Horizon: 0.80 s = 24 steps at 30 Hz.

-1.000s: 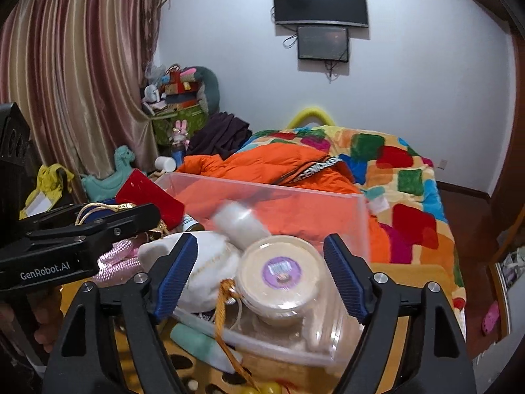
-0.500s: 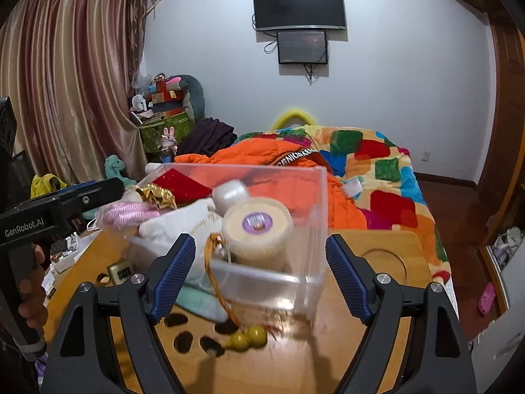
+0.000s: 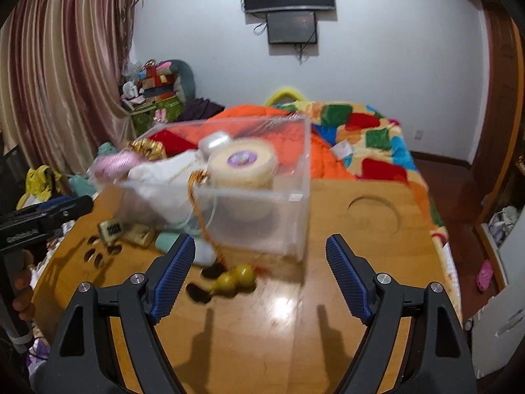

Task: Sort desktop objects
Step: 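Move the left tool to the small green-labelled block while the right tool approaches the gourd beads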

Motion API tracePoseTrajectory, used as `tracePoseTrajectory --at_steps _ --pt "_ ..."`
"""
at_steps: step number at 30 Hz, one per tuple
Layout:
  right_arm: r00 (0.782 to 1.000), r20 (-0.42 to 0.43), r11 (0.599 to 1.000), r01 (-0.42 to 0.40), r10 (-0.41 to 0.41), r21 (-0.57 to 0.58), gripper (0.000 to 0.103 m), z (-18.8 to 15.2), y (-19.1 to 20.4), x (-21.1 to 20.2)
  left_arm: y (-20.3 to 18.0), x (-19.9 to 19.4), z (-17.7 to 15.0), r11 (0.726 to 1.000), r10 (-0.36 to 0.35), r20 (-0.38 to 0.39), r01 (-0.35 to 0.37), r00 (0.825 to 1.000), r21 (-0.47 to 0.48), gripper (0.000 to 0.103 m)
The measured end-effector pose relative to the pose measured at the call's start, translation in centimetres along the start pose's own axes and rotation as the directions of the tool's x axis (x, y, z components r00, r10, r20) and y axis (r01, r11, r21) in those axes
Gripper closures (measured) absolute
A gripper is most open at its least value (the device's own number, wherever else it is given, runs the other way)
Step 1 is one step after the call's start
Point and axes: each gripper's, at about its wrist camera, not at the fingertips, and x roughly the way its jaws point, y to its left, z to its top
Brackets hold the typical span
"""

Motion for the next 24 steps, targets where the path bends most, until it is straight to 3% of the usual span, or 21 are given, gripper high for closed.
tracePoseTrajectory --at_steps 6,8,14,21,24 --pt "0.997 -0.065 0.999 -0.04 0.039 -0.023 0.024 -1.8 1.0 1.0 -0.4 1.4 -1.3 0.999 0.006 -0.03 -0.005 1.0 0.032 0.028" --pt "0.997 -0.06 0.998 -0.051 0.049 -0.026 0.024 -1.8 1.1 0.9 -0.5 1.8 -1.3 0.999 0.001 -0.037 0.001 0.999 0.038 0.04" --pt "0.995 -0.08 0.999 -0.055 0.055 0.001 0.024 -1.6 0.9 1.4 -0.8 2.8 -0.8 0.999 -0.031 -0.06 0.032 0.998 0.021 0.058" --pt "0.992 -0.113 0.998 -0.051 0.048 -0.025 0.035 -1.1 1.4 2.4 -1.0 3.6 -0.4 0.998 -0.062 -0.087 0.062 0.994 0.002 0.064" --pt "0.99 -0.132 0.997 -0.052 0.045 -0.052 0.045 -1.0 1.8 3.0 -0.7 3.9 -0.4 0.998 -0.069 -0.098 0.068 0.993 -0.015 0.07"
